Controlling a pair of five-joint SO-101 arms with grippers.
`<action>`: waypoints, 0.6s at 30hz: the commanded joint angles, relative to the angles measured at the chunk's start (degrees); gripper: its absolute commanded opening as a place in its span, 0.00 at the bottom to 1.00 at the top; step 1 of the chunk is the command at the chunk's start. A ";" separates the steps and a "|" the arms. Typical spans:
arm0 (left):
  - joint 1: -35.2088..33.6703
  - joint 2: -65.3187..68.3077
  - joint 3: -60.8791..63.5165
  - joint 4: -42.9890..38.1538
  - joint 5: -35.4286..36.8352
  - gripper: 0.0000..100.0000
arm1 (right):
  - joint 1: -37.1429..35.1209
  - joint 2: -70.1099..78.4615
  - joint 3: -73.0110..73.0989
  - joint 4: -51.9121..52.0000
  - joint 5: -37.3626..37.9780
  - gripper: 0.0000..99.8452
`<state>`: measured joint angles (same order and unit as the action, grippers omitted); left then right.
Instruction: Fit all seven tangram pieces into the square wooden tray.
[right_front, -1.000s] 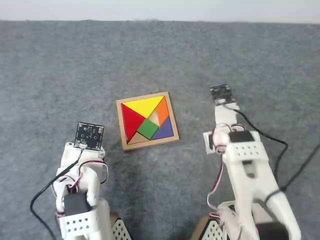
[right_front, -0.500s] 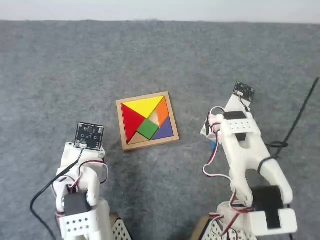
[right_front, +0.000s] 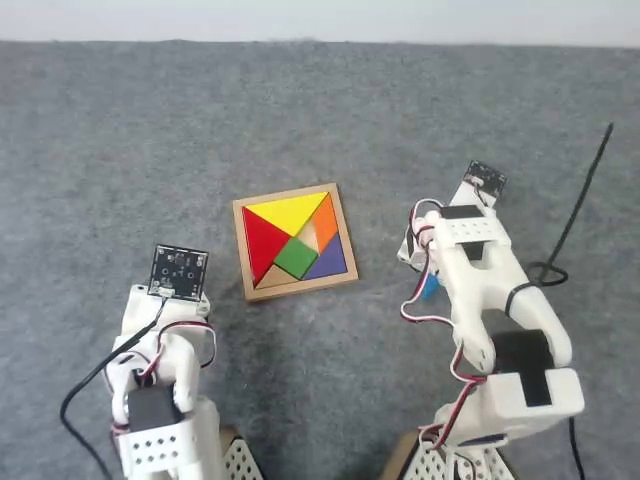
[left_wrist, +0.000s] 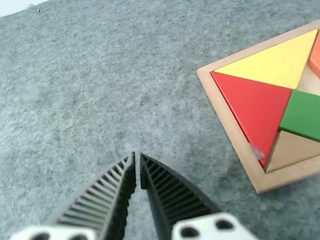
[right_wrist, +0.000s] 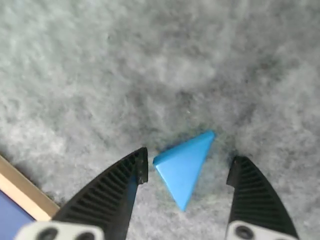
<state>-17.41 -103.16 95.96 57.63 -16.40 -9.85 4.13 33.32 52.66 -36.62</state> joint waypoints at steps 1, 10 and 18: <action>-0.09 -1.23 -0.92 -1.58 -0.09 0.01 | -0.40 -0.31 -2.99 0.84 -0.53 0.26; -0.18 -1.23 -1.01 -1.49 0.00 0.01 | 0.04 -0.22 -2.99 2.51 -0.26 0.13; -0.18 -1.23 -1.01 -1.49 0.00 0.01 | 0.13 -0.57 -2.99 5.23 -0.18 0.13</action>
<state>-17.41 -103.16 95.96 57.63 -16.40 -9.41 4.22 32.88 56.53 -36.62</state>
